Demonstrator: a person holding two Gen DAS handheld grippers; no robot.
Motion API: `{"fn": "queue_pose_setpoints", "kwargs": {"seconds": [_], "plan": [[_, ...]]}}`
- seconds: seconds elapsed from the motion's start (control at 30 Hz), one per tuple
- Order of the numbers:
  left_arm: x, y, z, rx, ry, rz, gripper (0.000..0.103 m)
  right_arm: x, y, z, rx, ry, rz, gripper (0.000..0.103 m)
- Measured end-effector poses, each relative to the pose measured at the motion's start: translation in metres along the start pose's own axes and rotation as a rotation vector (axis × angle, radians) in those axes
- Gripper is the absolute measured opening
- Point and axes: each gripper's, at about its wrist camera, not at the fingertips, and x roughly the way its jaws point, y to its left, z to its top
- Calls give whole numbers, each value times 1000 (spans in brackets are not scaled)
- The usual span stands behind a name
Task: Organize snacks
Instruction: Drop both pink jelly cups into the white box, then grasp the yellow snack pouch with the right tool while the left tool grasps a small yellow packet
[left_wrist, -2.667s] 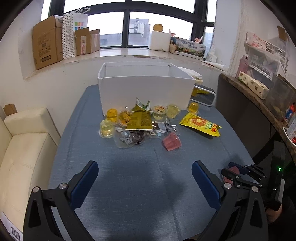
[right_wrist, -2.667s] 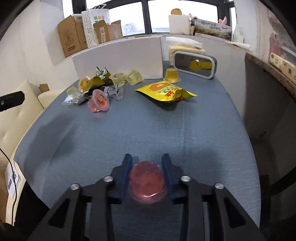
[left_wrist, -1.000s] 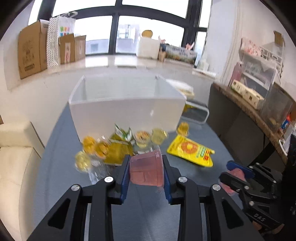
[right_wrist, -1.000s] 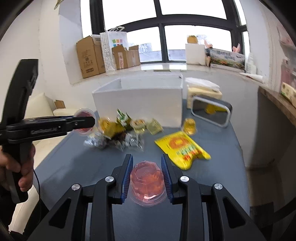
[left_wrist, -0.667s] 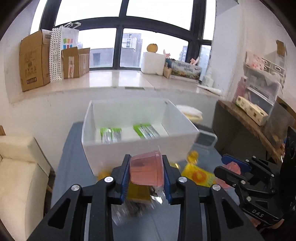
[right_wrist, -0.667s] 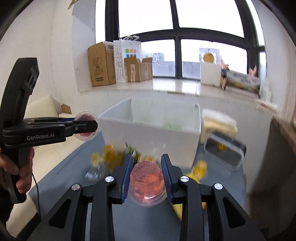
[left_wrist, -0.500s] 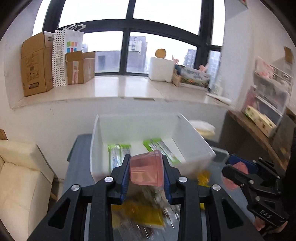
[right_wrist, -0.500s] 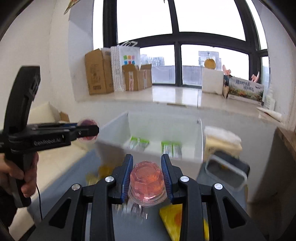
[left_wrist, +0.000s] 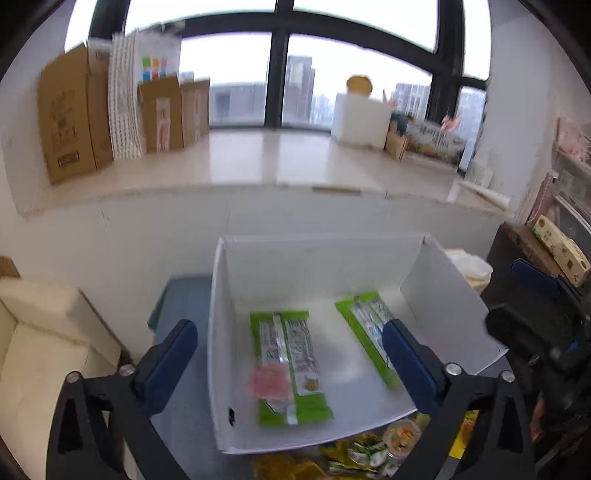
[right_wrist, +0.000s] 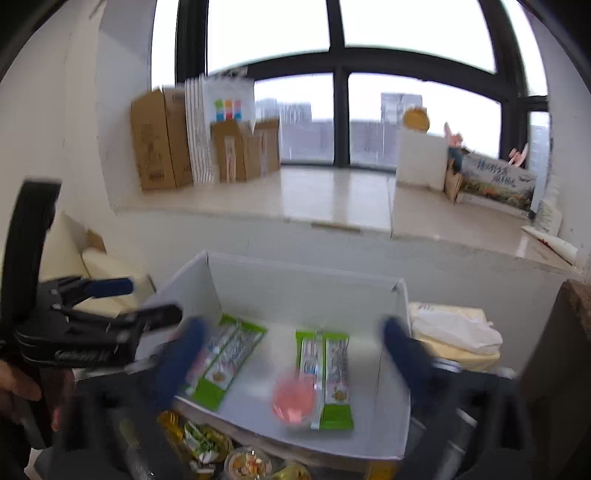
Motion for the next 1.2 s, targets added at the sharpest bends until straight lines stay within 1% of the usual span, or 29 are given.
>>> {"fn": "queue_pose_setpoints", "kwargs": {"seconds": [0.03, 0.1, 0.17, 0.3, 0.37, 0.47, 0.53, 0.57, 0.63, 0.7, 0.77, 0.87, 0.97, 1.03, 1.1, 1.2], "plan": [[1, 0, -1, 8, 11, -8, 103, -4, -3, -2, 7, -10, 14, 103], [3, 1, -4, 2, 53, -16, 103, -4, -8, -5, 21, 28, 19, 103], [1, 3, -8, -16, 66, -24, 103, -9, -13, -10, 34, 41, 24, 103], [-10, -1, -18, -26, 76, -4, 103, -30, -22, -25, 34, 50, 46, 103], [-19, -2, -27, -39, 80, -25, 103, -43, -25, -35, 34, 48, 61, 103], [-32, -7, -37, -48, 71, -51, 103, -67, -33, -52, 44, 30, 55, 103], [-42, -13, -47, -46, 61, -48, 103, -83, -41, -69, 85, 44, 102, 103], [-50, -17, -56, -39, 54, -55, 103, -87, -43, -74, 88, 55, 108, 103], [-63, -24, -70, -30, 49, -75, 103, -99, -46, -93, 66, 85, 84, 103], [-79, -30, -90, -29, 39, -96, 103, -108, -50, -114, 58, 119, 79, 103], [-91, -36, -113, -29, 45, -112, 103, -114, -54, -135, 63, 143, 76, 103], [-101, -43, -142, -30, 72, -131, 103, -108, -59, -159, 75, 203, 86, 103], [-111, -48, -170, -45, 115, -138, 103, -97, -61, -174, 55, 235, 70, 103], [-117, -51, -179, -39, 115, -115, 103, -83, -62, -177, 51, 266, 85, 103], [-122, -53, -185, -32, 122, -127, 103, -66, -66, -179, 51, 300, 82, 103], [-125, -54, -187, -21, 124, -115, 103, -41, -72, -179, 61, 338, 82, 103]]}}
